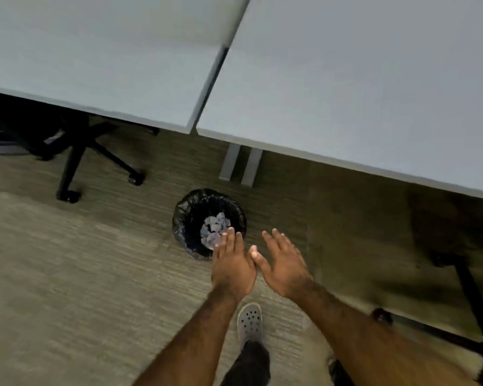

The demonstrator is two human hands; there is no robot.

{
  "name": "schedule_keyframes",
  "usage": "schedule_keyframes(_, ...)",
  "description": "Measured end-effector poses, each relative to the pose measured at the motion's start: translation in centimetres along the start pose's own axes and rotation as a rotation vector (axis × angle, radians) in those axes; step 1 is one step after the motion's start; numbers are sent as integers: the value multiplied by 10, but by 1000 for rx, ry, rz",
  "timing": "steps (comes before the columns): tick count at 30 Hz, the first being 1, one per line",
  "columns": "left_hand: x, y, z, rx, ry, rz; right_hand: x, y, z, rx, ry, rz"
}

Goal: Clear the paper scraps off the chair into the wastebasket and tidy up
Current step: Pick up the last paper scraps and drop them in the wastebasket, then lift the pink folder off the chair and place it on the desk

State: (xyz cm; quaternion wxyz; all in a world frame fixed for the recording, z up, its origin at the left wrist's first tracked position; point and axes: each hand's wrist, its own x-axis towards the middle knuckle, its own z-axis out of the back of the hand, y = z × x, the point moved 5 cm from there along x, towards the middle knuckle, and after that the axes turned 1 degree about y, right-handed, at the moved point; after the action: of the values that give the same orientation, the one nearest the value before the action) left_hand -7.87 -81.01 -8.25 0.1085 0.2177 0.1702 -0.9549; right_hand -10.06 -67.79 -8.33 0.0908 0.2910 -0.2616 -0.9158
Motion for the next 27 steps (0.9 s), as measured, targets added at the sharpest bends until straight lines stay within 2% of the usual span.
schedule_keyframes(6, -48, -85, 32, 55, 103, -152, -80, -24, 75, -18, -99, -120)
schedule_keyframes(15, -87, -209, 61, 146, 119, -428, -172, -84, 179, 114, -402, -278)
schedule_keyframes(27, -141, -418, 15, 285, 221, -822, -316, -230, 243, 416, -798, -595)
